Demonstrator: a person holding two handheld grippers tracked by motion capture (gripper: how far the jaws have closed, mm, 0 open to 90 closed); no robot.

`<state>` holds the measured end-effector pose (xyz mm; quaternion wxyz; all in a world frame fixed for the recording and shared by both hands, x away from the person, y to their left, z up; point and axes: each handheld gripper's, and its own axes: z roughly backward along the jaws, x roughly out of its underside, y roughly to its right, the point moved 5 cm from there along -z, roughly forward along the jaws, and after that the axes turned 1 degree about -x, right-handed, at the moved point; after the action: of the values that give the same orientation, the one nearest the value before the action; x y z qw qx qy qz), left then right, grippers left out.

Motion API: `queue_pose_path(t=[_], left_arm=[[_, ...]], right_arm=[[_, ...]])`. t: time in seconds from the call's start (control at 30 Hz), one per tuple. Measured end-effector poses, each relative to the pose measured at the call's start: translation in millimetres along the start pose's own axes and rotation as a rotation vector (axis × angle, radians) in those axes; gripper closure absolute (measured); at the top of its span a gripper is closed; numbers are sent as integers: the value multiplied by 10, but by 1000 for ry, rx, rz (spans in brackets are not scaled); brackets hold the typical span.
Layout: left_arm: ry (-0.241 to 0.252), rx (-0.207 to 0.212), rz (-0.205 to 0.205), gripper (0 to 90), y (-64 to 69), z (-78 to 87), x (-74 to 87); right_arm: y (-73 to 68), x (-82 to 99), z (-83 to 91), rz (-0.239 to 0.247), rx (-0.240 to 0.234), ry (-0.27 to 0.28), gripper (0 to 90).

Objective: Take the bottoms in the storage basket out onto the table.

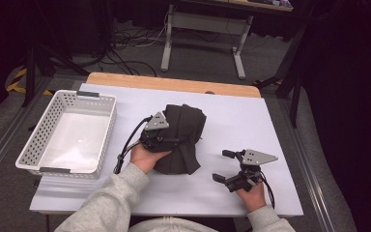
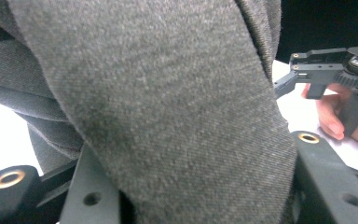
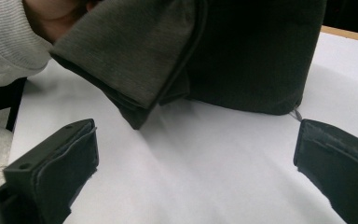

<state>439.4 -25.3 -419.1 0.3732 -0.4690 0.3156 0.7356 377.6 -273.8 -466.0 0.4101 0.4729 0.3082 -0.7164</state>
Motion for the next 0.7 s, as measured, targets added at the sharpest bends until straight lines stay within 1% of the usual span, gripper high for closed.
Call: queue_pose_path(t=[0.13,0.23,0.33,0.4,0.53,0.63,0.7], left_arm=[[-3,1,14,479,-35,-46,23],[-21,-3,12,446,-60,-91,55],[-27,-8,10,419,-75,-131,75],[-36,-9,17,395,-86,-166,95],[-49,-12,24,323,-113,-243,136],[-59,-23,33,265,-128,-305,166],[-72,-31,29,225,-136,-351,191]], right_arm=[[0,0,0,1,0,0,8],[-1,0,0,0,-1,0,8],[-2,0,0,0,-1,0,8],[-2,0,0,0,-1,0,8],[-4,1,1,0,-1,0,8],[-3,1,0,0,-1,0,8],[-4,1,0,0,-2,0,8]])
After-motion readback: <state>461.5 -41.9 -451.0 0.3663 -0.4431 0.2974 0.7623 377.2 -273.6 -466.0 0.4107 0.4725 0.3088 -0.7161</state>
